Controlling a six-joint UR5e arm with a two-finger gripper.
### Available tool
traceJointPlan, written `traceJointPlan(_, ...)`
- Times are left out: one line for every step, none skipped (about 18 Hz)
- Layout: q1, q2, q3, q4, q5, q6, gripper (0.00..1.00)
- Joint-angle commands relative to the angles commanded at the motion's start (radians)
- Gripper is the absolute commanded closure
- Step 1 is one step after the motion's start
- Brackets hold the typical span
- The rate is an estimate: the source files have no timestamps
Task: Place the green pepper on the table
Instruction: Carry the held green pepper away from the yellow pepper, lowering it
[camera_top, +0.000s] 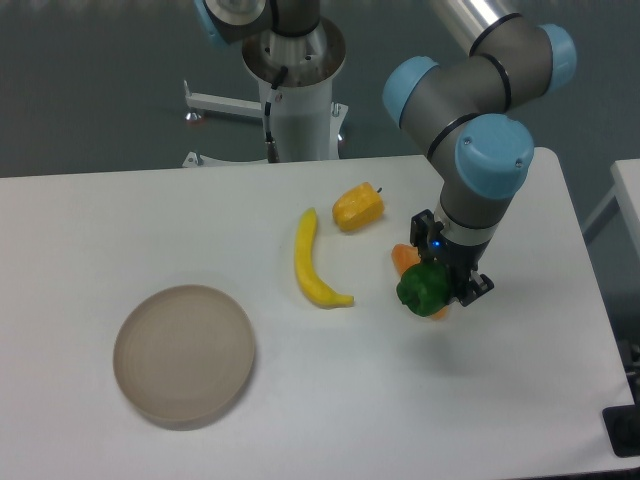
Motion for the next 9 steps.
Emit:
traceJointPlan(0.002, 0.000, 0.000, 0.003, 0.002, 0.005, 1.00)
traceJointPlan(0.000, 0.000, 0.000, 0.012, 0.000, 0.002, 1.00)
traceJointPlan(0.000, -0.002, 0.000, 0.018, -0.003, 0.000, 1.00)
traceJointPlan(-0.003, -0.002, 0.000, 0.020, -0.008, -0.002, 1.00)
traceJointPlan(-0.003, -0.002, 0.000, 0.020, -0.012, -0.006, 1.00)
traceJointPlan(-0.003, -0.003, 0.000, 0.020, -0.020, -0.011, 1.00)
traceJointPlan(-0.005, -0.006, 0.000, 0.021, -0.028, -0.017, 1.00)
traceJointPlan(-0.006, -0.012, -0.002, 0.031, -0.043, -0.031, 1.00)
traceJointPlan(-0.012, -0.023, -0.003, 0.052, -0.058, -0.037, 1.00)
